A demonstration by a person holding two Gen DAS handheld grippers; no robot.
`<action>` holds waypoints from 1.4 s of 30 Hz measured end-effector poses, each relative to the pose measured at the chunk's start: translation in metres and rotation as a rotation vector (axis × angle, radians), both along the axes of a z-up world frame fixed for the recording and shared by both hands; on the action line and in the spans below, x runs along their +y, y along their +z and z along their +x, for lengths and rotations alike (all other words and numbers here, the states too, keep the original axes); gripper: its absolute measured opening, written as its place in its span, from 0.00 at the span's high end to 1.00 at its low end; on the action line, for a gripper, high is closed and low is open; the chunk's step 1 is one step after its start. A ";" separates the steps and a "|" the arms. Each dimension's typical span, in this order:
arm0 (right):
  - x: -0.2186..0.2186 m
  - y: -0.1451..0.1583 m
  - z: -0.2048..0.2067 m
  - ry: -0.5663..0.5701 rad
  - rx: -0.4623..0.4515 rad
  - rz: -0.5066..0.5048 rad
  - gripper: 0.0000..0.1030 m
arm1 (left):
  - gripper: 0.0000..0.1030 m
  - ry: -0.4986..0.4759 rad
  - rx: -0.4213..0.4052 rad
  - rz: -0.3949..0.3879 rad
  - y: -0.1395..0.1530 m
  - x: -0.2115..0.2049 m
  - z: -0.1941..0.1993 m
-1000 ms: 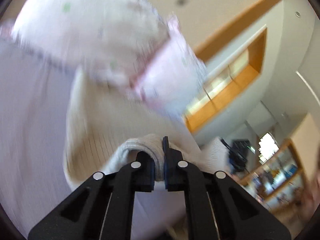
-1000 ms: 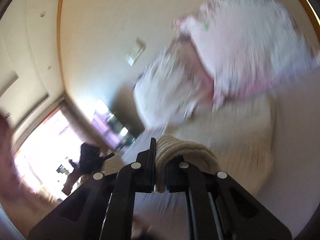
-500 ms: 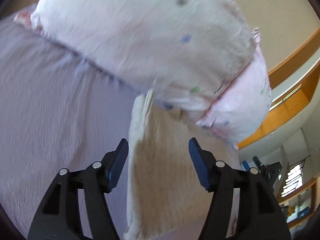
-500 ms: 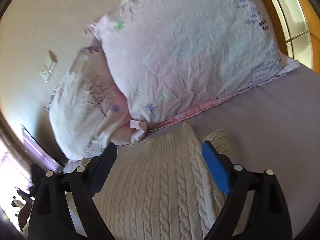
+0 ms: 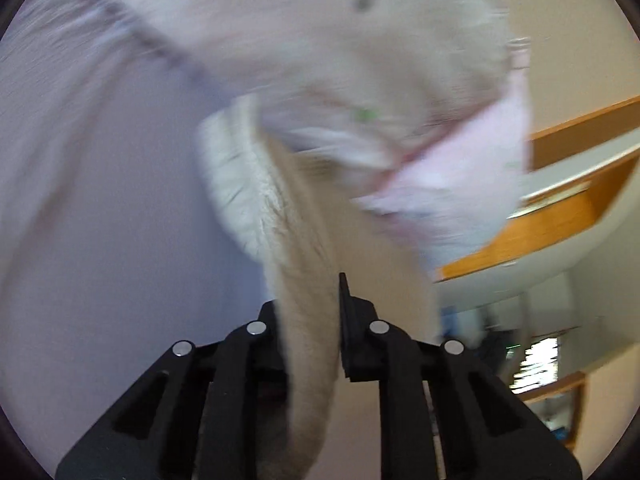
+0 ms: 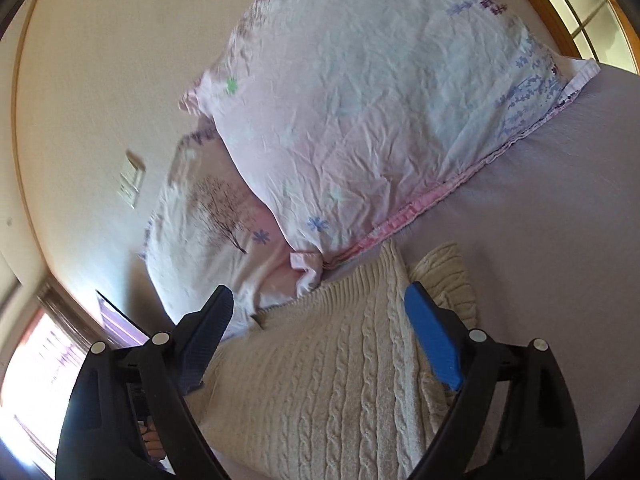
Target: Fold small clothes
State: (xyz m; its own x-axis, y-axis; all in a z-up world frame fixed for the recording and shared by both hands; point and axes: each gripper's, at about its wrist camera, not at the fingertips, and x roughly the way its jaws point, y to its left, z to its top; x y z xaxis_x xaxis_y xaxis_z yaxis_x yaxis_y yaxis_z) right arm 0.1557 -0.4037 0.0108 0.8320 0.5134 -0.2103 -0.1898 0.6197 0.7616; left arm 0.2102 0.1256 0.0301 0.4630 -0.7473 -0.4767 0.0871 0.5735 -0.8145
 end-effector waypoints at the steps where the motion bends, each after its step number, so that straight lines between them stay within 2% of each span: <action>1: -0.004 0.002 -0.002 -0.012 -0.011 0.015 0.13 | 0.85 -0.020 -0.038 -0.020 0.016 -0.015 0.002; 2: -0.007 0.003 -0.003 -0.024 -0.018 0.022 0.13 | 0.85 -0.043 -0.079 -0.046 0.031 -0.032 0.004; 3: -0.010 0.004 -0.005 -0.044 -0.026 0.026 0.13 | 0.85 -0.092 -0.129 -0.112 0.050 -0.063 0.010; 5: -0.019 0.006 -0.009 -0.097 -0.038 0.009 0.13 | 0.85 -0.156 -0.164 -0.199 0.064 -0.108 0.020; 6: -0.023 0.006 -0.011 -0.128 -0.033 -0.009 0.13 | 0.84 -0.216 -0.177 -0.250 0.067 -0.146 0.028; 7: -0.026 0.005 -0.012 -0.148 -0.028 -0.019 0.13 | 0.82 -0.277 -0.169 -0.287 0.063 -0.180 0.034; 8: -0.032 0.003 -0.012 -0.182 -0.010 -0.029 0.13 | 0.78 -0.364 -0.123 -0.327 0.053 -0.224 0.041; 10: -0.043 0.001 -0.014 -0.218 0.015 -0.032 0.13 | 0.73 -0.489 -0.021 -0.366 0.034 -0.275 0.045; 11: -0.050 0.001 -0.016 -0.222 0.034 -0.024 0.13 | 0.73 -0.520 0.000 -0.370 0.029 -0.283 0.042; 12: -0.054 0.003 -0.018 -0.204 0.038 -0.020 0.13 | 0.71 -0.524 -0.008 -0.360 0.029 -0.282 0.040; 13: -0.057 0.007 -0.019 -0.180 0.038 -0.024 0.11 | 0.61 -0.518 -0.031 -0.340 0.031 -0.274 0.038; 14: -0.060 0.012 -0.019 -0.150 0.051 -0.051 0.04 | 0.43 -0.495 -0.069 -0.305 0.036 -0.261 0.037; 16: -0.060 0.016 -0.011 -0.064 0.110 -0.079 0.01 | 0.30 -0.366 -0.159 -0.154 0.044 -0.220 0.036; 17: -0.059 0.014 0.000 0.008 0.178 -0.085 0.01 | 0.30 -0.309 -0.171 -0.058 0.043 -0.202 0.037; 19: -0.056 0.008 0.015 0.078 0.268 -0.082 0.01 | 0.30 -0.270 -0.114 0.028 0.029 -0.189 0.043; 22: -0.047 -0.009 0.037 0.146 0.402 -0.081 0.02 | 0.30 -0.289 0.000 0.092 -0.001 -0.195 0.048; 24: -0.038 -0.020 0.046 0.163 0.469 -0.125 0.07 | 0.30 -0.314 0.045 0.137 -0.020 -0.209 0.048; 25: -0.035 -0.025 0.048 0.170 0.496 -0.135 0.11 | 0.30 -0.320 0.055 0.135 -0.026 -0.209 0.047; 27: -0.032 -0.026 0.049 0.161 0.499 -0.168 0.12 | 0.29 -0.330 0.064 0.107 -0.035 -0.220 0.045; 28: -0.033 -0.027 0.049 0.164 0.501 -0.166 0.16 | 0.28 -0.330 0.060 0.104 -0.036 -0.225 0.045; 29: -0.032 -0.029 0.049 0.169 0.508 -0.149 0.25 | 0.28 -0.324 0.051 0.105 -0.037 -0.230 0.044; 30: -0.033 -0.031 0.049 0.171 0.509 -0.134 0.29 | 0.27 -0.316 0.032 0.111 -0.036 -0.233 0.042; 31: -0.033 -0.037 0.050 0.192 0.508 -0.094 0.44 | 0.27 -0.314 0.016 0.113 -0.035 -0.236 0.040; 32: -0.033 -0.042 0.049 0.193 0.507 -0.049 0.55 | 0.34 -0.313 0.004 0.115 -0.035 -0.237 0.038; 33: -0.033 -0.044 0.047 0.179 0.489 -0.021 0.57 | 0.48 -0.308 0.004 0.102 -0.039 -0.238 0.037; 35: -0.028 -0.040 0.042 0.177 0.456 0.004 0.65 | 0.59 -0.304 0.008 0.050 -0.037 -0.229 0.036; 37: -0.015 -0.033 0.038 0.210 0.418 0.015 0.69 | 0.61 -0.313 -0.010 0.031 -0.032 -0.213 0.030; 40: 0.031 -0.017 0.040 0.327 0.345 -0.026 0.80 | 0.61 -0.311 -0.116 0.098 -0.008 -0.177 0.014; 42: 0.072 -0.009 0.046 0.393 0.293 -0.093 0.80 | 0.60 -0.270 -0.153 0.140 0.001 -0.146 0.015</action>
State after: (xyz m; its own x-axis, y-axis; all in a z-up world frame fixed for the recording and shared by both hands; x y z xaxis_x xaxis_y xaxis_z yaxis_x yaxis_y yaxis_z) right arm 0.2020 -0.3321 0.0020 0.4780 0.7443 -0.4663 -0.2088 0.6120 0.7628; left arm 0.2249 -0.0207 0.0311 0.3315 -0.7846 -0.5240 0.3658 0.6188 -0.6952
